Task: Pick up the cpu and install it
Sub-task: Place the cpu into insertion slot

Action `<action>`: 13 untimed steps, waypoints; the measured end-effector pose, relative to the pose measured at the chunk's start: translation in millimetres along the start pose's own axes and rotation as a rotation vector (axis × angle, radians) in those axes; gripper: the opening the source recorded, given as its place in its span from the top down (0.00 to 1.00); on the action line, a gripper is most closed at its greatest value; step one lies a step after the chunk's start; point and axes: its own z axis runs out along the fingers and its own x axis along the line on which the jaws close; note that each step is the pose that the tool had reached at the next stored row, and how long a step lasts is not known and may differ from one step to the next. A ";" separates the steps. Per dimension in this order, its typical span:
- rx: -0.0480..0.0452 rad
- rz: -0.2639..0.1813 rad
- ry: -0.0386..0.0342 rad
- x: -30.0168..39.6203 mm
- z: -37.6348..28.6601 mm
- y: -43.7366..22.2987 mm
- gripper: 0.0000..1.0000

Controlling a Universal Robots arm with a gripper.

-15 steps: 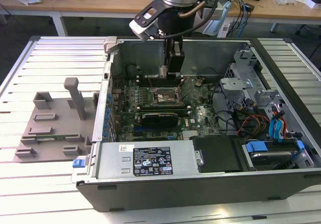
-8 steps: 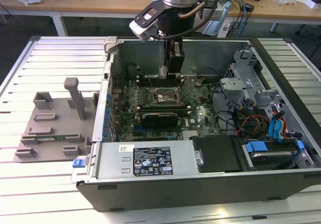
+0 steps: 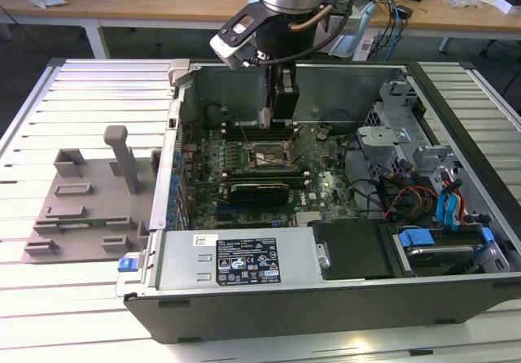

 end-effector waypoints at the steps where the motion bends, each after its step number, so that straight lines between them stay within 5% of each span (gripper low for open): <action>1: 0.0000 0.000 0.0000 0.0 0.3 0.0 0.45; 13: 0.0000 0.000 0.0001 0.2 5.7 0.1 0.45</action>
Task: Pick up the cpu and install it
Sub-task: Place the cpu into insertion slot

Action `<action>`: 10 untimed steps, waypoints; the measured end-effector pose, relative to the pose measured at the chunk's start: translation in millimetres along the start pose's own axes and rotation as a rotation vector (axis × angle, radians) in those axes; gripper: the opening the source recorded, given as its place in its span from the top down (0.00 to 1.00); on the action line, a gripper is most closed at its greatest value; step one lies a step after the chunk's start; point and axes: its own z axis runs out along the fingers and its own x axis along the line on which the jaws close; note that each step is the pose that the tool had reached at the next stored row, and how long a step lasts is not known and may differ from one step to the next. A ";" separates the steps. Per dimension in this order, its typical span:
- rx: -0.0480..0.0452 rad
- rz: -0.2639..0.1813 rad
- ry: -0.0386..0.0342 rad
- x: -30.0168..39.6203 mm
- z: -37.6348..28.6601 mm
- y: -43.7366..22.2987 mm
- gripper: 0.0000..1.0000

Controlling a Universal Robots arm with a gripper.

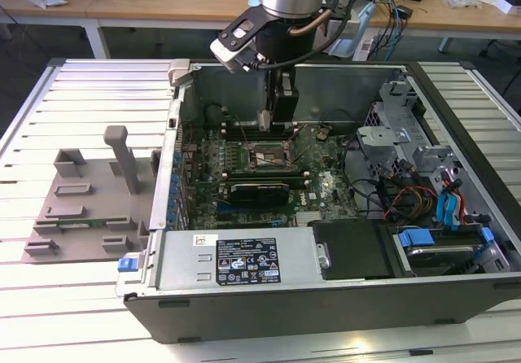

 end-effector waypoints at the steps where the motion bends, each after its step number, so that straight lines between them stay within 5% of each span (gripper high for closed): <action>1: 0.0000 0.000 0.0000 0.0 0.4 0.0 0.45; 10: 0.0000 0.000 0.0000 0.1 5.4 0.1 0.45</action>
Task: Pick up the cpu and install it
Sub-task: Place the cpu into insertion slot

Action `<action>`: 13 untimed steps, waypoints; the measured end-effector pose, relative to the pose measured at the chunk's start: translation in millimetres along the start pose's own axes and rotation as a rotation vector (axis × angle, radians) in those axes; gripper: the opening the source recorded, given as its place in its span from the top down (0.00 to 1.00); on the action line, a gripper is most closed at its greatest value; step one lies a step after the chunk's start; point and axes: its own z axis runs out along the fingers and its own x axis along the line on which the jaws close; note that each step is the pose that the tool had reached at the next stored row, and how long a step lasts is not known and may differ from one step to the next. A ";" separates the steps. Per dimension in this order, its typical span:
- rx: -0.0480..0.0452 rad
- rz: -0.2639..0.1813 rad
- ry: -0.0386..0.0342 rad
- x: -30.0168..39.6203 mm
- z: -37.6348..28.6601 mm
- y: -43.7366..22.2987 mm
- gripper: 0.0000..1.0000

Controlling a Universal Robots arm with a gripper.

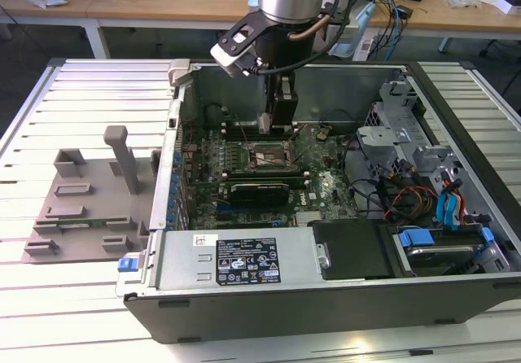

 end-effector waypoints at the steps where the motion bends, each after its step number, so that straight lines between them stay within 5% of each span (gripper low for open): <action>1: 0.0000 0.000 0.0000 0.0 0.5 0.0 0.45; 13: 0.0000 0.000 -0.0001 0.4 11.4 0.2 0.45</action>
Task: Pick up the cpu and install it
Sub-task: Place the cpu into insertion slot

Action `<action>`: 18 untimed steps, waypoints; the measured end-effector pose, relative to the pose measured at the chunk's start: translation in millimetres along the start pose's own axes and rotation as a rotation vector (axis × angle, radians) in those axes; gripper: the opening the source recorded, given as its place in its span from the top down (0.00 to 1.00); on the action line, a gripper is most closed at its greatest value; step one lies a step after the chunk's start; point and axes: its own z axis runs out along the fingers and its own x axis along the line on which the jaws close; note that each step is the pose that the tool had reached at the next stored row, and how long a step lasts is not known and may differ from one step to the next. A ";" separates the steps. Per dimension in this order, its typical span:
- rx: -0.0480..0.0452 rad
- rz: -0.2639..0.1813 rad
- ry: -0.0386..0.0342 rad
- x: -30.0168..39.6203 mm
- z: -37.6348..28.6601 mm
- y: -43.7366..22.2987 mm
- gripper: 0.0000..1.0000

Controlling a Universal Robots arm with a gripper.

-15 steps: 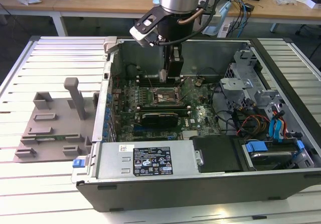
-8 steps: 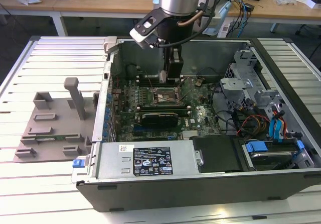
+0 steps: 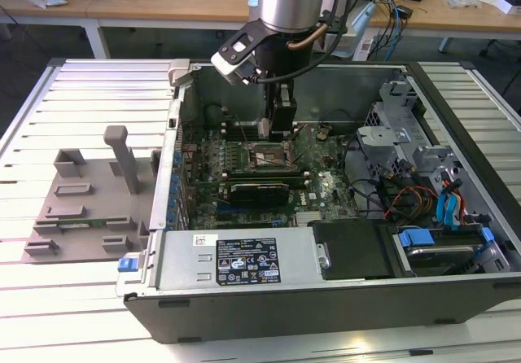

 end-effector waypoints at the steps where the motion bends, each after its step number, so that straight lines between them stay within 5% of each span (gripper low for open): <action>1: 0.0000 0.000 0.0000 0.0 0.3 0.0 0.45; 14: 0.0001 0.000 -0.0006 0.5 7.2 0.2 0.45; 18: 0.0000 -0.001 -0.0018 5.4 8.5 0.2 0.45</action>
